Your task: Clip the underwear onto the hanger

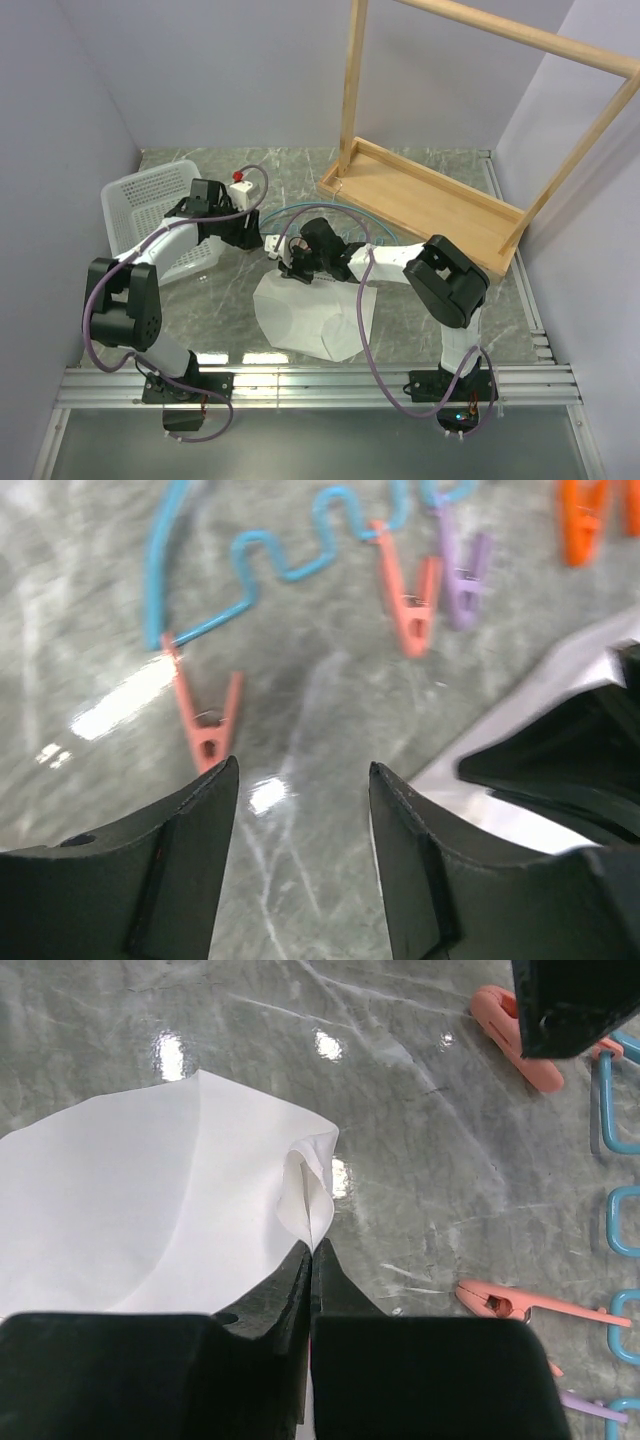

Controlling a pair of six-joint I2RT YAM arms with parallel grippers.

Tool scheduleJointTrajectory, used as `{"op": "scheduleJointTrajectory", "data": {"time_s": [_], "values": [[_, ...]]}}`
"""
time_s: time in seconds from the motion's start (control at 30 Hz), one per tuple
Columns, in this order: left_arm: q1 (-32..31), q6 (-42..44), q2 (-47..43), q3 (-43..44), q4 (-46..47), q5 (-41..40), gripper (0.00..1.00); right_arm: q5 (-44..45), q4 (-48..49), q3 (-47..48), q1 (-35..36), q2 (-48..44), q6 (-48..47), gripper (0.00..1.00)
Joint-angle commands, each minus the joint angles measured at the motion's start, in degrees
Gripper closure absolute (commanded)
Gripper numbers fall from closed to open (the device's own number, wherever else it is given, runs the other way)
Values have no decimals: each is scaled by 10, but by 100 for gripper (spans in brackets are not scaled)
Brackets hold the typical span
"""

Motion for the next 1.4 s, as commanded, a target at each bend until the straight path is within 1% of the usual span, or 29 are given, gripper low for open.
{"op": "scheduleJointTrajectory", "data": {"time_s": [0.0,0.13,0.2,0.23,0.27,0.3,0.33,0.37,0.5,0.6,0.73,1.0,1.23,1.37], "values": [[0,-40,-6,-6,19,-95,40,4,15,5,4,-9,-5,100],[2,-30,4,-4,26,-139,44,6,14,7,5,-9,-2,100],[4,-14,21,7,27,-155,45,6,14,8,4,-7,0,100],[6,-9,31,27,21,-158,45,7,14,9,4,-7,1,100],[8,-1,56,41,13,-150,46,7,13,10,4,-6,2,100],[8,29,71,56,-20,-140,48,7,13,9,4,-6,2,100],[7,33,84,89,-32,-124,49,6,13,10,4,-6,2,100],[7,36,103,101,-41,-120,49,6,12,11,5,-7,1,100],[-1,42,130,149,-74,-124,48,9,9,16,4,-3,5,100],[-10,40,137,150,-75,-140,46,9,6,22,4,-1,8,100],[-27,37,143,150,-72,-144,44,10,-5,37,5,9,12,100],[-52,32,166,156,-67,-176,42,15,-18,55,8,20,20,100],[-62,25,186,168,-60,-211,44,14,-19,59,9,23,26,100],[-62,25,189,166,-52,-206,46,12,-19,58,8,24,26,100]]}}
